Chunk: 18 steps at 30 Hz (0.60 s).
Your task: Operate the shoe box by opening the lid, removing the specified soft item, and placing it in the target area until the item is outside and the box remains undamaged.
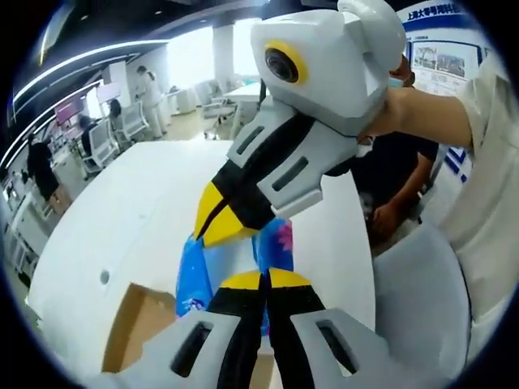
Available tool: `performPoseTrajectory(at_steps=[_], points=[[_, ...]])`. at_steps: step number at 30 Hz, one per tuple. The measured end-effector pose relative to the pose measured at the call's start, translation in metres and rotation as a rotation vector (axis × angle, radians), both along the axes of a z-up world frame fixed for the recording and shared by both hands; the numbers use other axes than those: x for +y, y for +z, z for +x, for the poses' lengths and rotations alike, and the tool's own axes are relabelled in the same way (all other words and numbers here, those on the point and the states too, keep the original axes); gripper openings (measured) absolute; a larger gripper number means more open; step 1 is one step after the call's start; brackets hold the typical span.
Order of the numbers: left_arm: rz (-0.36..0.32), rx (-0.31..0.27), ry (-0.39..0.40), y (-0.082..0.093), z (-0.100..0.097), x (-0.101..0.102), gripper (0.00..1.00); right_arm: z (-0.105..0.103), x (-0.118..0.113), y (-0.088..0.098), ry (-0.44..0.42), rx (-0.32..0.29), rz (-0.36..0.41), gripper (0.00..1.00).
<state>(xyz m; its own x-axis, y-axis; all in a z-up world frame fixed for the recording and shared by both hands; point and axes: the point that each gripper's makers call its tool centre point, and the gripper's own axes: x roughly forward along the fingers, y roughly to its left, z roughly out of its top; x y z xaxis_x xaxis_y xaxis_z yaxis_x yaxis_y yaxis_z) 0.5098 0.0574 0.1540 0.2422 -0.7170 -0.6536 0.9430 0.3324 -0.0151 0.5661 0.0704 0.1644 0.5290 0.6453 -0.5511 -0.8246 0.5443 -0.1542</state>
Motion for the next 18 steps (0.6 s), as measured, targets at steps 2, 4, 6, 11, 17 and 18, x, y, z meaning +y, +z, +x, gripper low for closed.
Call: performPoseTrajectory(at_steps=[2, 4, 6, 11, 17, 18], points=[[-0.002, -0.001, -0.005, 0.001, 0.002, -0.007, 0.0, 0.002, -0.007, -0.001, -0.011, 0.003, 0.0, 0.0], [-0.004, -0.001, -0.013, 0.001, 0.004, -0.013, 0.0, 0.004, -0.014, -0.001, -0.021, 0.004, -0.003, 0.0], [-0.005, -0.002, -0.022, 0.0, 0.005, -0.019, 0.0, 0.005, -0.021, -0.001, -0.03, 0.007, -0.003, 0.0], [-0.009, -0.003, -0.032, -0.001, 0.008, -0.032, 0.0, 0.008, -0.035, -0.002, -0.048, 0.017, -0.001, 0.0], [-0.005, -0.011, -0.044, -0.007, 0.011, -0.05, 0.0, 0.013, -0.054, -0.008, -0.07, 0.027, -0.011, 0.0], [-0.004, -0.017, -0.048, -0.008, 0.012, -0.054, 0.0, 0.013, -0.058, -0.009, -0.073, 0.029, -0.013, 0.0]])
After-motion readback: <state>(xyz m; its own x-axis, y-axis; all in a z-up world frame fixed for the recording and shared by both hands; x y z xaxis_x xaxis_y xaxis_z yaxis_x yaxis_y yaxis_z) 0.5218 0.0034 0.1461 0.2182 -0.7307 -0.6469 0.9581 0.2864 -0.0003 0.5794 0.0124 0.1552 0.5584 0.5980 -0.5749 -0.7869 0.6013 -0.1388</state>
